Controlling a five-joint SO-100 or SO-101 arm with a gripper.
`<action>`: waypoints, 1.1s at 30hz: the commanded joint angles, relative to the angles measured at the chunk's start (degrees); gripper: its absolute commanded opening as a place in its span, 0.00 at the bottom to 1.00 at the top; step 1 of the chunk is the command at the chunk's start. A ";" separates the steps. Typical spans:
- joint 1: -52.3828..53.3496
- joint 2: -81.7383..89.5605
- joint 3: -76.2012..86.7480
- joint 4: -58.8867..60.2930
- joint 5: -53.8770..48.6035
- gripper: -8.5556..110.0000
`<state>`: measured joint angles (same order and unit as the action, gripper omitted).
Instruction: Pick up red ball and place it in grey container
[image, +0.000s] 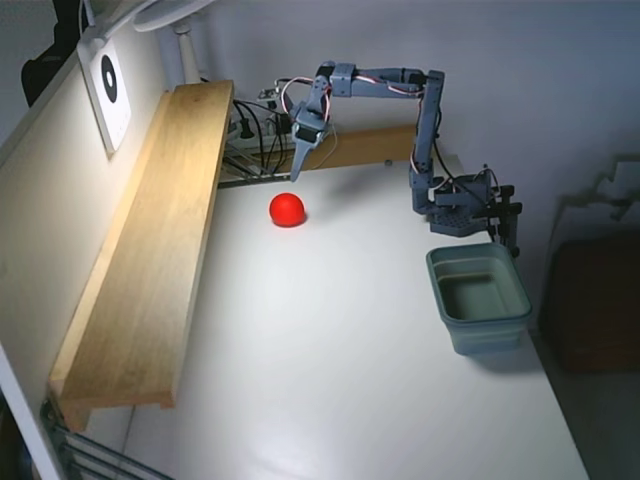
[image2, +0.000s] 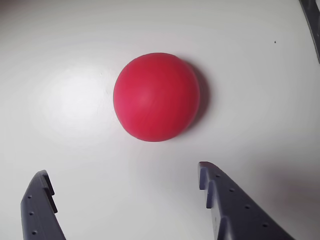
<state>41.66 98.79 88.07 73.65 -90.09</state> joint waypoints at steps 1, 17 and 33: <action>1.63 0.56 -2.52 0.15 0.09 0.39; 2.14 -8.78 -11.06 -0.65 0.09 0.39; 3.25 -11.85 -14.22 -0.56 0.09 0.39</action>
<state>43.24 85.52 76.11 73.65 -90.09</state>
